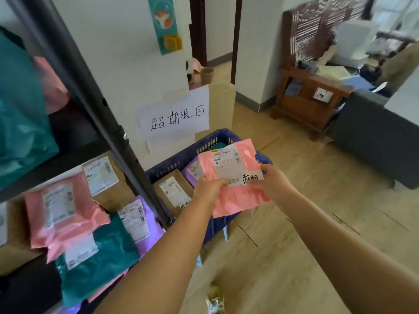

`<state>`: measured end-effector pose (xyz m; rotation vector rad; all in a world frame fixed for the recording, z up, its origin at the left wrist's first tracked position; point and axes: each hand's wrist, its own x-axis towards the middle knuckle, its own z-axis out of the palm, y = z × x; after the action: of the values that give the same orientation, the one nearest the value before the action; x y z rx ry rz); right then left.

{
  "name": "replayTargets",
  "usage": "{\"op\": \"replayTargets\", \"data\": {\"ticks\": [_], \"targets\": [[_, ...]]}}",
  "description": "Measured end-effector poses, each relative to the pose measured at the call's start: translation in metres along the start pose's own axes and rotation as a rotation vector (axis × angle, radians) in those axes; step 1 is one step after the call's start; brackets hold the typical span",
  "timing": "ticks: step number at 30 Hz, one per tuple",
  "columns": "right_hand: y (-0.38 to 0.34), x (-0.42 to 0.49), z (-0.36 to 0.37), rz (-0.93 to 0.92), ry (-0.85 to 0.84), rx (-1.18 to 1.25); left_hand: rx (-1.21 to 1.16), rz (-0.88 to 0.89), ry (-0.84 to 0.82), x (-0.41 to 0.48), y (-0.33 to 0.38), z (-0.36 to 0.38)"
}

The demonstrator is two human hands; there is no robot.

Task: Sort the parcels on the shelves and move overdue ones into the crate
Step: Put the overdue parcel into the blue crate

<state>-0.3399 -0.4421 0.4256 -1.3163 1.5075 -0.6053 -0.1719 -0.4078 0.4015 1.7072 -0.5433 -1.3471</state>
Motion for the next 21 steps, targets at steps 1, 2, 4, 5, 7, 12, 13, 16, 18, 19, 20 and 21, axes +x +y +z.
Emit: {"op": "replayTargets", "data": {"ticks": [1,2,4,5,7,12,13,16,18,19,20,21], "targets": [[0.003,0.012,0.004,0.018,0.004,-0.030,0.023,-0.012,0.003,0.016,-0.005,0.001],[0.005,0.025,0.007,0.039,0.006,-0.047,0.036,-0.021,0.010,0.029,-0.008,0.002],[0.009,0.051,0.013,0.076,0.009,-0.055,0.067,-0.051,0.027,0.040,-0.003,0.005],[0.011,0.059,0.014,0.089,0.012,-0.060,0.083,-0.059,0.029,0.042,-0.003,0.005],[0.016,0.080,0.018,0.114,0.000,-0.079,0.153,-0.086,0.045,0.060,-0.007,0.007],[0.023,0.126,0.036,0.165,-0.071,-0.144,0.259,-0.150,0.076,0.098,-0.020,0.005],[0.024,0.137,0.041,0.171,-0.087,-0.161,0.269,-0.167,0.090,0.105,-0.022,0.004],[0.025,0.173,0.057,0.174,-0.152,-0.234,0.303,-0.201,0.169,0.131,-0.027,0.000],[0.023,0.195,0.070,0.163,-0.180,-0.287,0.325,-0.204,0.229,0.146,-0.026,0.000],[0.025,0.216,0.079,0.149,-0.215,-0.330,0.318,-0.220,0.275,0.159,-0.027,0.002],[0.024,0.216,0.081,0.119,-0.212,-0.348,0.346,-0.197,0.275,0.158,-0.023,0.001],[0.024,0.228,0.087,0.085,-0.243,-0.371,0.371,-0.191,0.301,0.167,-0.023,0.003]]}}
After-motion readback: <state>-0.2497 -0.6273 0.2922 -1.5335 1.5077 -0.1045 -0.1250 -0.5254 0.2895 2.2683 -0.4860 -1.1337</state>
